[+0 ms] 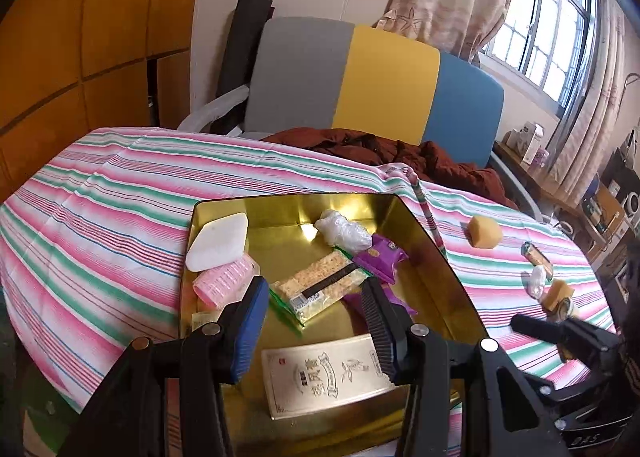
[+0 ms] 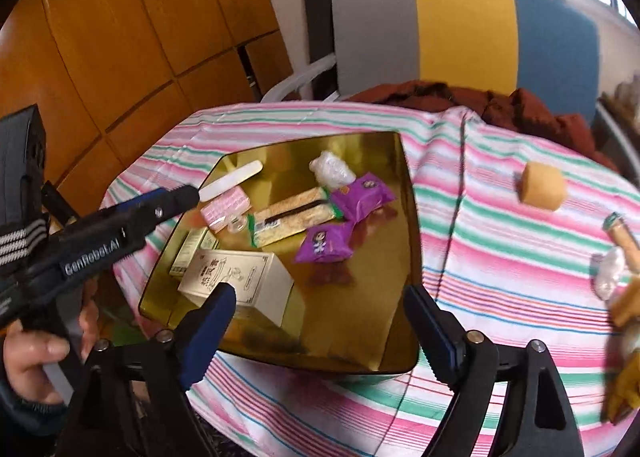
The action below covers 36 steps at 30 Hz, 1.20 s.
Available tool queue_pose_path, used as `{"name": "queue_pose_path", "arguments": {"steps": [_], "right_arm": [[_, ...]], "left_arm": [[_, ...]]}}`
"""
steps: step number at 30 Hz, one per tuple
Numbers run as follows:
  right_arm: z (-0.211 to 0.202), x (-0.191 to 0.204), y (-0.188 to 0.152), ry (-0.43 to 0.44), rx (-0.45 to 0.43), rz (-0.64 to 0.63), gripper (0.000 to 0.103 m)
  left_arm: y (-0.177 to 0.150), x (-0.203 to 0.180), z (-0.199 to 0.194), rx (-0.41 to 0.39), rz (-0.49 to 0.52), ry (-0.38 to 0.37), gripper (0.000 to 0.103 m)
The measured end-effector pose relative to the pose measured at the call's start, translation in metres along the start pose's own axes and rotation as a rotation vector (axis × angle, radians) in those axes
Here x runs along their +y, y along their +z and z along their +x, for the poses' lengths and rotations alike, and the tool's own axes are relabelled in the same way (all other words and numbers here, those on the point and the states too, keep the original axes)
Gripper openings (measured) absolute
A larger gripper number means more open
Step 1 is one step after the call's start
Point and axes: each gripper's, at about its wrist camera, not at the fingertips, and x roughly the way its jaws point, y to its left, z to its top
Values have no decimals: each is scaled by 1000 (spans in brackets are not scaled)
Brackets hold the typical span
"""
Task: Organize objects
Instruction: 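Carry the cracker pack and purple packet to the gold tray and release both, then move both tools back to the items and grasp the yellow sponge with the left tool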
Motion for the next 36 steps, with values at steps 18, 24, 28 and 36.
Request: {"name": "queue_pose_path", "arguments": {"steps": [18, 24, 28, 36], "right_arm": [[-24, -10, -7, -137, -93, 46, 103], [-26, -14, -9, -163, -100, 46, 103], [-27, -18, -9, -180, -101, 49, 103], [-26, -32, -14, -215, -83, 73, 103]], "left_arm": [[-22, -27, -9, 20, 87, 42, 49], [-23, -40, -13, 6, 135, 29, 49], [-24, -46, -13, 7, 153, 11, 49], [-28, -53, -11, 21, 162, -5, 49]]}}
